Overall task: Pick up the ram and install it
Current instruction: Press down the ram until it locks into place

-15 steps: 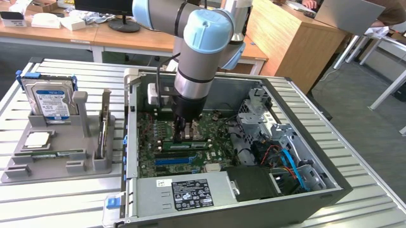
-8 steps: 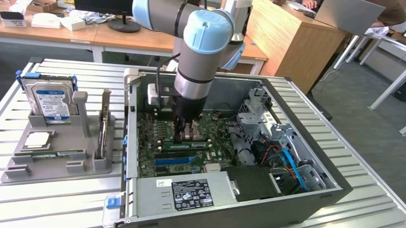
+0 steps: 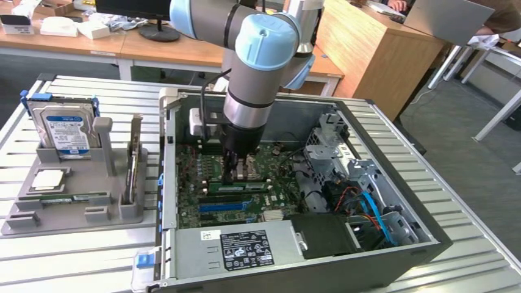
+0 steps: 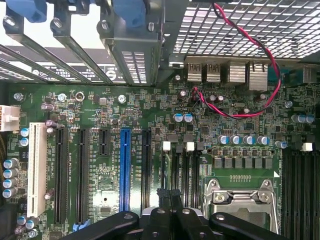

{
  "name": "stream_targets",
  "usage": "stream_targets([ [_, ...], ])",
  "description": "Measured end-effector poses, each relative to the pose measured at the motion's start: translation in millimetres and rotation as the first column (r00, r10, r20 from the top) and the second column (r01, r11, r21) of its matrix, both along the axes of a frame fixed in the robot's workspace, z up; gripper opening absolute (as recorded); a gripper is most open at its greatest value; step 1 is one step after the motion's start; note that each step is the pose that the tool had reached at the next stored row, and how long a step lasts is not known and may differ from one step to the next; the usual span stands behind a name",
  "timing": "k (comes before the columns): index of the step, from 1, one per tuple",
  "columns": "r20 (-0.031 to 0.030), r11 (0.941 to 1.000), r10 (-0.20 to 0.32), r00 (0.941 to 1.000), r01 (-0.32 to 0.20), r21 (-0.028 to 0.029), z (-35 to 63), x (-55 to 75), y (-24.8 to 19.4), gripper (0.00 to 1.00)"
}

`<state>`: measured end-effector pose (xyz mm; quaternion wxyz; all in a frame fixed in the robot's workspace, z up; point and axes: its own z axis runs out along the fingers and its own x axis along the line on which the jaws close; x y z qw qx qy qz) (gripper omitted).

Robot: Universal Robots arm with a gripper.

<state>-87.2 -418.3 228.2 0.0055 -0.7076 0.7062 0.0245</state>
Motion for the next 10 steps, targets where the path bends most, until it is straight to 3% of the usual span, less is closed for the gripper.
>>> stream_targets([
  [10,0.0000,1.0000,0.000,1.0000,0.000,0.0000,-2.6,0.0,0.0,0.10],
])
